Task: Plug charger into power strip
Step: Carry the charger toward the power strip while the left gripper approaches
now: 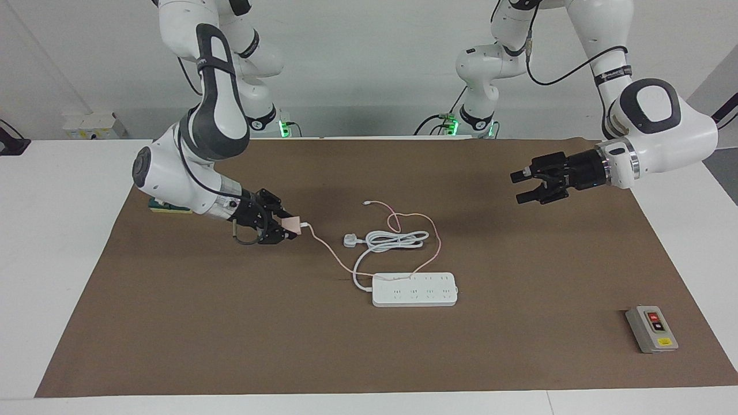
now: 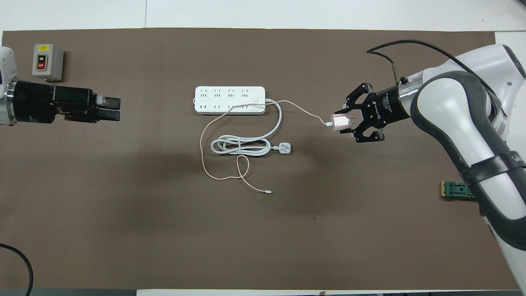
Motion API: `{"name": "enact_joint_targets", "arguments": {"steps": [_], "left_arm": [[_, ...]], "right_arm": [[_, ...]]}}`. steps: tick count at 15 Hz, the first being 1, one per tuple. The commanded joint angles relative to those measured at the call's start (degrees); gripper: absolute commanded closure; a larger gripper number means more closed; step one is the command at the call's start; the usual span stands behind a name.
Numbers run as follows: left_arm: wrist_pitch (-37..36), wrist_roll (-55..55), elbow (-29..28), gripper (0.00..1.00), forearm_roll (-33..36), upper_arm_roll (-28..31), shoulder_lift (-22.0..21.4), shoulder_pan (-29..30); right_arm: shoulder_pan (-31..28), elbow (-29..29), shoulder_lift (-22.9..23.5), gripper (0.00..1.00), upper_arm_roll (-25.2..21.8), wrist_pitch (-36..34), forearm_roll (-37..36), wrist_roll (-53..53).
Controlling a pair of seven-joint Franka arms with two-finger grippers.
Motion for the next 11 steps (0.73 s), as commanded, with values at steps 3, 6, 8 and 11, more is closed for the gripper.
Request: {"name": "enact_joint_targets", "arguments": {"steps": [3, 6, 8, 11], "left_arm": [[-2.0, 5.8, -3.7, 0.0, -5.8, -0.2, -0.3, -0.9], [-1.5, 4.4, -6.0, 0.0, -6.9, -0.2, -1.0, -1.6], [-1.4, 3.7, -7.2, 0.0, -9.4, -0.2, -1.1, -2.3], [0.8, 3.7, -10.0, 0.0, -15.0, -0.2, -1.5, -4.7]], "right_arm": [[4.9, 6.9, 0.8, 1.0, 0.5, -1.0, 1.5, 10.7], [9.2, 8.8, 0.9, 1.0, 0.4, 0.1, 3.0, 14.9], [12.6, 8.8, 0.9, 1.0, 0.5, 3.8, 3.3, 17.8], [17.7, 8.8, 1.1, 1.0, 0.4, 9.8, 3.3, 23.2]]}}
